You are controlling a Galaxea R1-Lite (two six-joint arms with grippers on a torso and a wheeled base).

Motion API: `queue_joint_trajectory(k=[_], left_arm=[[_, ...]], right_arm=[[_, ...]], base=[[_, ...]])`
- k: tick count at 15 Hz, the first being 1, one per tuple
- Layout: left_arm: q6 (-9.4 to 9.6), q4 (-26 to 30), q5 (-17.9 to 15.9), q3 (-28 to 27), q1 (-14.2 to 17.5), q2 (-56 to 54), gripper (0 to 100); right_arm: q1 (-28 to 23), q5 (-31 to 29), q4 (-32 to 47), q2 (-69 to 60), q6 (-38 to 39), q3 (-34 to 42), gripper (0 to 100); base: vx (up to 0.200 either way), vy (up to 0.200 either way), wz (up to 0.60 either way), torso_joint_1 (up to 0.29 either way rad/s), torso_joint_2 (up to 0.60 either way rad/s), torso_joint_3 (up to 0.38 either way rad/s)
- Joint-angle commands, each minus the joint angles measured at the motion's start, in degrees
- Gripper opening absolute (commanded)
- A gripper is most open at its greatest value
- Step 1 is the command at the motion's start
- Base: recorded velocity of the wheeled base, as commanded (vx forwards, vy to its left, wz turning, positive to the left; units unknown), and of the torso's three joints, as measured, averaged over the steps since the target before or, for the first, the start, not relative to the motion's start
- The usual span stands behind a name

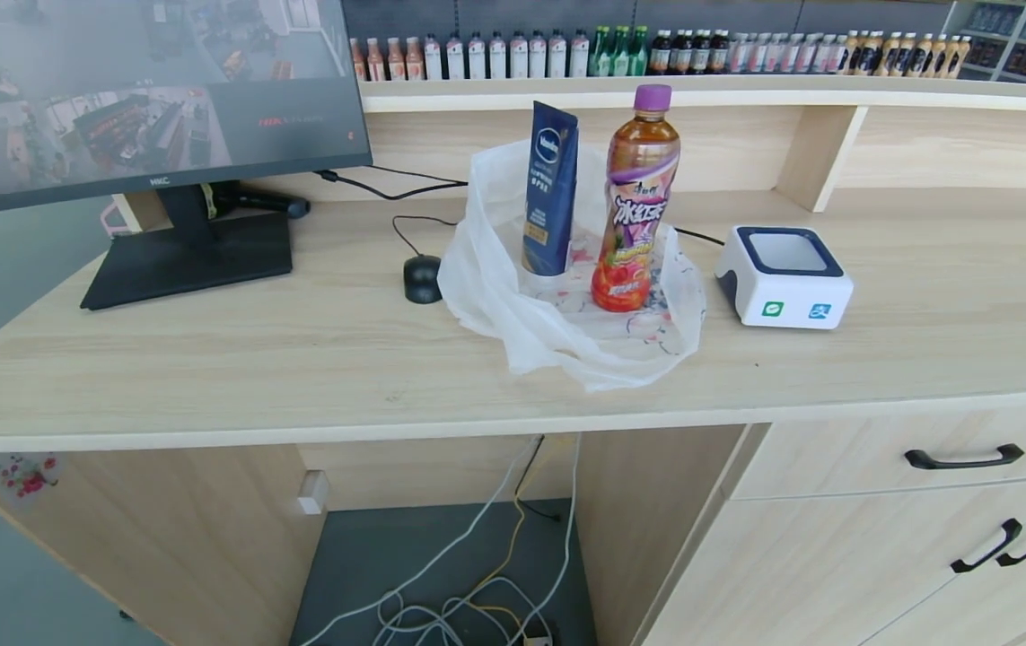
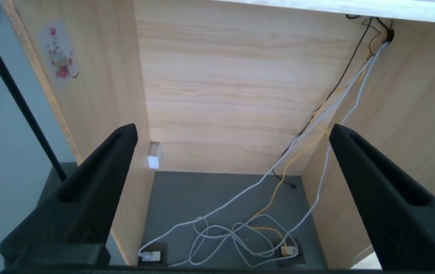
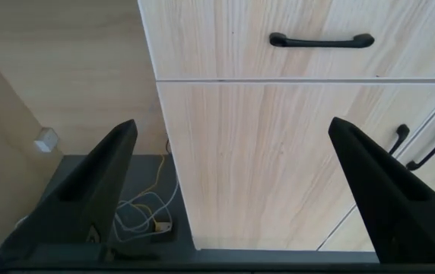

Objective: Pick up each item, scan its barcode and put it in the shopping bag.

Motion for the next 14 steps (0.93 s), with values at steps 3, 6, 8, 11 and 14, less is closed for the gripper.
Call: queue_joint_trajectory(k=[3,6,8,11,14], left_arm=[[-0.36,0.0,0.0,0.0,0.0,0.0,100],[-0.45,0.0,0.0,0.0,0.0,0.0,100],[-0.45,0.0,0.0,0.0,0.0,0.0,100],[-0.54,-0.1,0.0,0.0,0.0,0.0,100],[-0.54,-0.1,0.0,0.0,0.0,0.0,100]], right_arm=[[0.0,0.0,-0.1,0.1,-0.1,0.0,100],[0.0,0.0,0.0,0.1,-0.1,0.0,100],[0.0,0.0,0.0,0.1,-0.1,0.0,100],[0.0,0.0,0.0,0.1,-0.1,0.0,100],[0.0,0.0,0.0,0.1,-0.1,0.0,100]], base=[[0.000,0.000,0.00,0.000,0.00,0.000],[0.000,0.000,0.00,0.000,0.00,0.000],[0.000,-0.200,0.00,-0.002,0.00,0.005],[0.000,-0.200,0.00,0.015,0.01,-0.002],[0.000,-0.200,0.00,-0.001,0.00,0.002]])
